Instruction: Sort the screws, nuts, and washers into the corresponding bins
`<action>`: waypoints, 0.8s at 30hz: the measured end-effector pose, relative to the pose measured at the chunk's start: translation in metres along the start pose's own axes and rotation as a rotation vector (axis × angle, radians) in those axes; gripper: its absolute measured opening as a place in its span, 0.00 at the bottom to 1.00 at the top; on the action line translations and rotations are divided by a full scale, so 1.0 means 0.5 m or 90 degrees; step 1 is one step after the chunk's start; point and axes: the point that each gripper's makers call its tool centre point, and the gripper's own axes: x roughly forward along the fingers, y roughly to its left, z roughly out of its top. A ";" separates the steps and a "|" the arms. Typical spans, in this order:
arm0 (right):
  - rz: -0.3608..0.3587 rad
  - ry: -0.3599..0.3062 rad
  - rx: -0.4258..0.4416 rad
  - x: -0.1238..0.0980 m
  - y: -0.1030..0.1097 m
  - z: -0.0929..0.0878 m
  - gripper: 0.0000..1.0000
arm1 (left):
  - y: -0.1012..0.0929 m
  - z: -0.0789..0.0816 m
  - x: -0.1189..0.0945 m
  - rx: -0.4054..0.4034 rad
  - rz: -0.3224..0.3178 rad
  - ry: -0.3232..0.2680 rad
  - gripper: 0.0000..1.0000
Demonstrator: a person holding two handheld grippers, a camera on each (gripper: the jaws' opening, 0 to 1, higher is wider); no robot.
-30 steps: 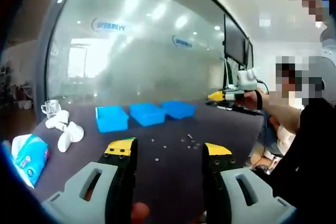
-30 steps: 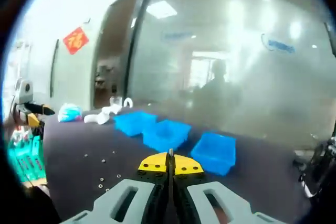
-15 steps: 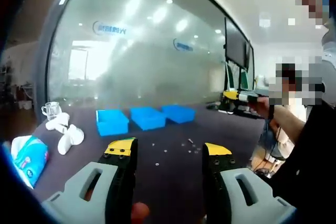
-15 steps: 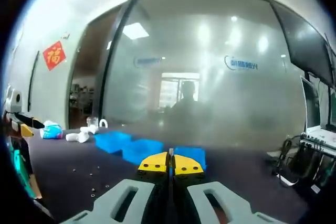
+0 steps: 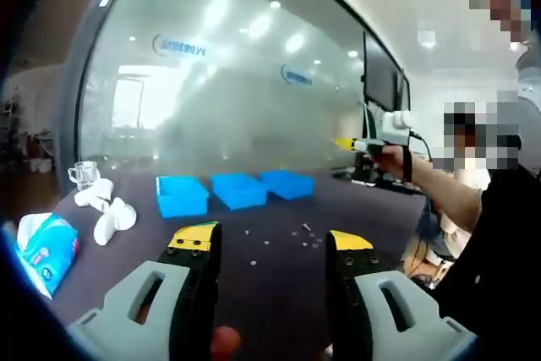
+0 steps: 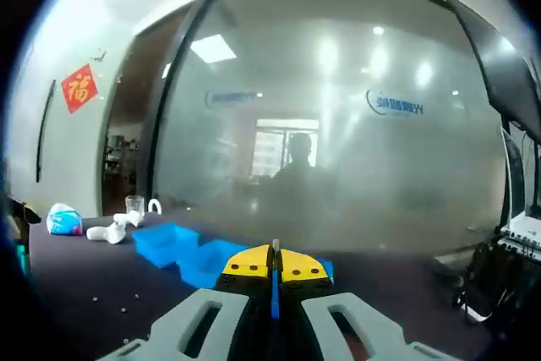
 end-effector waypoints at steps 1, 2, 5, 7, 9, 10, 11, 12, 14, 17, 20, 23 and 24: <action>-0.002 -0.001 0.001 0.018 -0.006 0.002 0.00 | 0.000 0.000 0.000 0.001 0.000 0.000 0.48; 0.000 0.005 0.005 0.036 -0.009 0.000 0.00 | -0.001 0.001 0.001 0.001 -0.002 0.000 0.48; 0.018 0.028 0.016 0.089 -0.013 -0.014 0.00 | -0.003 0.005 0.003 0.001 -0.006 -0.003 0.48; 0.023 0.052 0.018 0.130 -0.023 -0.034 0.00 | -0.005 0.008 0.004 0.000 -0.008 -0.008 0.48; 0.016 0.074 0.007 0.167 -0.040 -0.051 0.00 | -0.005 0.008 0.004 -0.001 -0.009 -0.008 0.48; 0.016 0.072 0.007 0.192 -0.046 -0.055 0.00 | -0.004 0.008 0.004 -0.001 -0.008 -0.008 0.48; 0.012 0.089 0.001 0.204 -0.053 -0.065 0.00 | -0.004 0.008 0.004 -0.002 -0.007 -0.008 0.48; 0.011 0.091 0.003 0.218 -0.057 -0.068 0.00 | -0.004 0.008 0.004 -0.003 -0.007 -0.009 0.48; 0.018 0.113 0.012 0.238 -0.057 -0.084 0.00 | -0.005 0.008 0.003 -0.002 -0.007 -0.008 0.48; 0.011 0.131 0.003 0.268 -0.067 -0.100 0.00 | -0.005 0.011 0.000 0.000 -0.006 -0.008 0.48; 0.008 0.147 -0.008 0.292 -0.070 -0.114 0.00 | -0.004 0.011 -0.001 -0.002 -0.003 -0.007 0.48; 0.009 0.165 -0.017 0.307 -0.071 -0.123 0.00 | -0.006 0.011 -0.001 0.000 -0.004 -0.005 0.48; 0.012 0.171 -0.011 0.310 -0.069 -0.125 0.00 | -0.006 0.011 -0.001 0.000 -0.004 -0.006 0.48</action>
